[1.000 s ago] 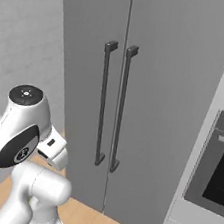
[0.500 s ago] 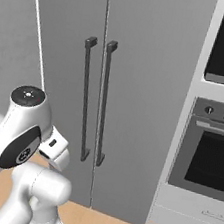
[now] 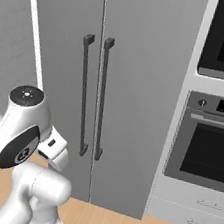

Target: Grab a lemon wedge from the fridge and one ice cube from the ice bowl, and put them in the glass of lemonade.

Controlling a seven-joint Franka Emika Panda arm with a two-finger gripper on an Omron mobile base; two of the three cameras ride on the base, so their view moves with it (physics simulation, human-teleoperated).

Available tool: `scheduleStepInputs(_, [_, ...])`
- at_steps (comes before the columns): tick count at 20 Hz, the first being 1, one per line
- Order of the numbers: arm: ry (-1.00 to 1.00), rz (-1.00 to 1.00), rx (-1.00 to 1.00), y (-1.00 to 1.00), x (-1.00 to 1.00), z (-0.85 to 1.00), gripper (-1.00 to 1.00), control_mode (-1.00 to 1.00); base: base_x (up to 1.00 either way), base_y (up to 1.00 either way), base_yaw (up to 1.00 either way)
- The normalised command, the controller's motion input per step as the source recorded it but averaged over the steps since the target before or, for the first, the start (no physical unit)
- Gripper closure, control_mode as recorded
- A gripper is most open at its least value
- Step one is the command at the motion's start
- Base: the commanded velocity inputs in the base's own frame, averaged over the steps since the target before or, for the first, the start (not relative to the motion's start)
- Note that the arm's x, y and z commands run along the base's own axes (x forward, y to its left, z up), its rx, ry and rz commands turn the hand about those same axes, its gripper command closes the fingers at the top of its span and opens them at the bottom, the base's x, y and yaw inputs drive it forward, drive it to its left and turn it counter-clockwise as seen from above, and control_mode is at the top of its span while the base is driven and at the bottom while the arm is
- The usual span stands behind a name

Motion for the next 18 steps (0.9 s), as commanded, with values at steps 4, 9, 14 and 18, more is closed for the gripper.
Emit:
scheduleStepInputs(4, [0.0, 0.0, 0.0, 0.0, 0.0, 0.0, -1.0, 1.0, -0.13, 0.0, 0.0])
scheduleStepInputs(9, [0.0, 0.0, 0.0, 0.0, 0.0, 0.0, -1.0, -1.0, 0.0, 0.0, 0.0])
scheduleStepInputs(14, [-0.01, 0.0, 0.0, 0.01, 0.02, -0.01, -1.0, -1.0, 0.0, 0.0, 0.0])
scheduleStepInputs(18, [-0.08, 0.0, 0.0, 0.14, 0.25, 0.0, -1.0, -1.0, 0.0, 0.0, 0.0])
